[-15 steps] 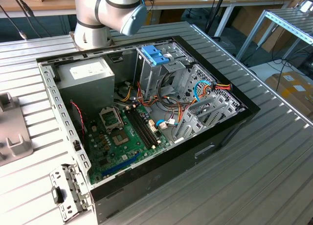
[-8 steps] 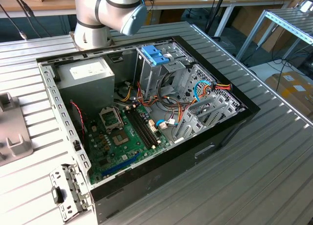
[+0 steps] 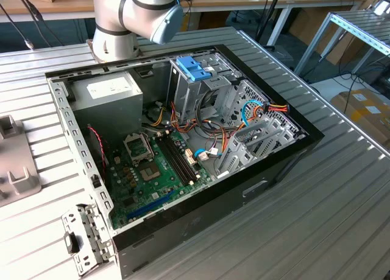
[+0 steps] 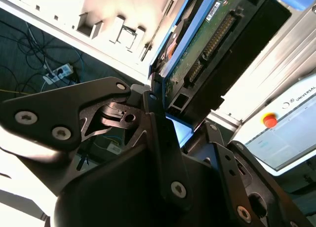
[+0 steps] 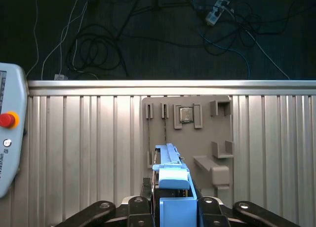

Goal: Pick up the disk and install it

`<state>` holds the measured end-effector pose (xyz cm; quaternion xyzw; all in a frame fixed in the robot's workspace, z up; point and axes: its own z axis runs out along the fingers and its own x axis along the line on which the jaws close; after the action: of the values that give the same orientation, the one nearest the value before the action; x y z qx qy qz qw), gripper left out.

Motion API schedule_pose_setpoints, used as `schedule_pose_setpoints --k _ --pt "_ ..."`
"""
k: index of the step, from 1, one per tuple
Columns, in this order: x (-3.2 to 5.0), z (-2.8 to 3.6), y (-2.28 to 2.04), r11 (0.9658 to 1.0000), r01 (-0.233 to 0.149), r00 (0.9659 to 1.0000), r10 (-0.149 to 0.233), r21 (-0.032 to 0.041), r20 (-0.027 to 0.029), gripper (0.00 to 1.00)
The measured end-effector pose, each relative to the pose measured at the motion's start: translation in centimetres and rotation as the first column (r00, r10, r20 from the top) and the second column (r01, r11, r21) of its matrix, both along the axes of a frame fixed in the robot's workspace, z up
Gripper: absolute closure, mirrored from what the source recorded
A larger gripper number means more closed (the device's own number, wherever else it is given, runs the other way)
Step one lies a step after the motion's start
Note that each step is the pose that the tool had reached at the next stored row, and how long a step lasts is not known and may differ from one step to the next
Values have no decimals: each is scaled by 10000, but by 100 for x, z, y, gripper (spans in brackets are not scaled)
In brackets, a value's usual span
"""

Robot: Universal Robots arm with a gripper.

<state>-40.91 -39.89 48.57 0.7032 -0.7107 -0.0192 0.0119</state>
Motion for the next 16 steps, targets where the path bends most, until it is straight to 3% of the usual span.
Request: schedule_pose_setpoints --k 16 --pt "131 -2 -2 10000 0 10000 0 -4 -1 63"
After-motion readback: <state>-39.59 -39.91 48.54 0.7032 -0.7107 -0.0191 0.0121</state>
